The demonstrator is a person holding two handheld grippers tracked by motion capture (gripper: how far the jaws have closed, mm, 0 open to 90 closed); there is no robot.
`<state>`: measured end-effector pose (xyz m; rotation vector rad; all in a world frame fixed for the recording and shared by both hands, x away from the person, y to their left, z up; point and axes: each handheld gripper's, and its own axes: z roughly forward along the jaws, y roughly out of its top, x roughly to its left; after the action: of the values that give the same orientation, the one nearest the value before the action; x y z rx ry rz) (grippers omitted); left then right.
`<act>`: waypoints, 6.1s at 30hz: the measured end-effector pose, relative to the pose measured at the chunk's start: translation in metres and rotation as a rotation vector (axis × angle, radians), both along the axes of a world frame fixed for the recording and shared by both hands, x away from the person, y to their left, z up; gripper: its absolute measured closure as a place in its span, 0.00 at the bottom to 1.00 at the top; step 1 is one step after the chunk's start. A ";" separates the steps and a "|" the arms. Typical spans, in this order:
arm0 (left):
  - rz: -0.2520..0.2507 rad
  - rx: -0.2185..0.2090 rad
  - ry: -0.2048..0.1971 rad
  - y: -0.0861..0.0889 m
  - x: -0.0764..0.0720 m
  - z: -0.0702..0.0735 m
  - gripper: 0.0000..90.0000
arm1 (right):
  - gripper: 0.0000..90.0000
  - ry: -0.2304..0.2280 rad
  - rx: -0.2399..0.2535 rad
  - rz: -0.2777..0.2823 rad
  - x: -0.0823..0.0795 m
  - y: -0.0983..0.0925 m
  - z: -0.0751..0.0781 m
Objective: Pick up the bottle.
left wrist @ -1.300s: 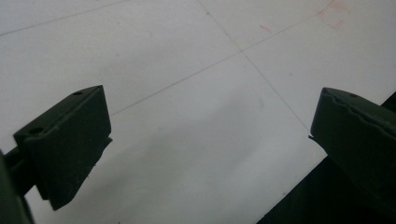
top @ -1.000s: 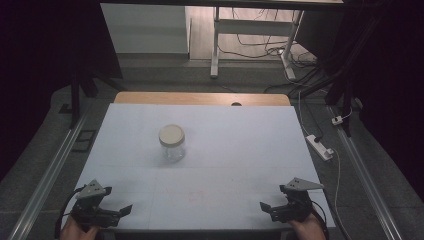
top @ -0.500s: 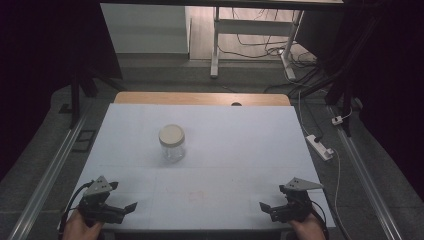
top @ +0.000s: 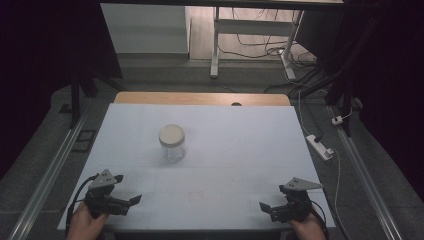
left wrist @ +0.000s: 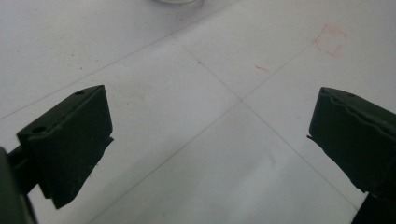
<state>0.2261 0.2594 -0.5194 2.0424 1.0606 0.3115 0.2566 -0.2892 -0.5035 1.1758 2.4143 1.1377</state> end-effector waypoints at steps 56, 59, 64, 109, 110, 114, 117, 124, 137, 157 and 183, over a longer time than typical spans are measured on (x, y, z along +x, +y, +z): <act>-0.082 0.059 -0.036 -0.063 0.132 0.009 0.00 | 0.00 0.005 -0.012 -0.003 0.000 0.001 0.000; -0.081 0.067 -0.044 -0.068 0.140 0.008 0.00 | 0.00 0.005 -0.010 -0.003 0.000 0.001 -0.001; -0.082 0.077 -0.050 -0.077 0.151 0.005 0.00 | 0.00 0.005 -0.010 -0.003 0.000 0.001 -0.001; -0.040 0.063 -0.084 -0.090 0.162 0.008 0.08 | 0.00 0.004 -0.018 0.013 0.000 0.002 -0.001; -0.042 0.067 -0.086 -0.090 0.161 0.009 0.08 | 0.00 0.003 -0.018 0.013 0.000 0.002 0.000; -0.049 0.065 -0.098 -0.091 0.157 0.015 0.08 | 0.00 -0.001 -0.017 0.012 0.000 0.002 0.000; -0.056 0.070 -0.109 -0.092 0.153 0.019 0.08 | 0.00 -0.002 -0.017 0.013 0.000 0.002 0.000; -0.070 0.079 -0.124 -0.092 0.141 0.027 0.08 | 0.00 -0.006 -0.017 0.014 -0.001 0.002 0.000; -0.097 0.054 -0.135 -0.092 0.121 0.040 0.08 | 0.00 -0.008 -0.017 0.014 -0.001 0.002 0.000; -0.199 0.047 -0.122 -0.109 0.084 0.048 0.08 | 0.00 -0.013 -0.016 0.015 -0.002 0.002 0.000; -0.321 -0.009 -0.119 -0.135 0.049 0.056 0.08 | 0.00 -0.013 -0.020 0.018 -0.002 0.002 0.000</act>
<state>0.2747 0.1245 -0.4636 2.1178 0.6476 0.2576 0.2548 -0.2871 -0.5032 1.1395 2.4254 1.1198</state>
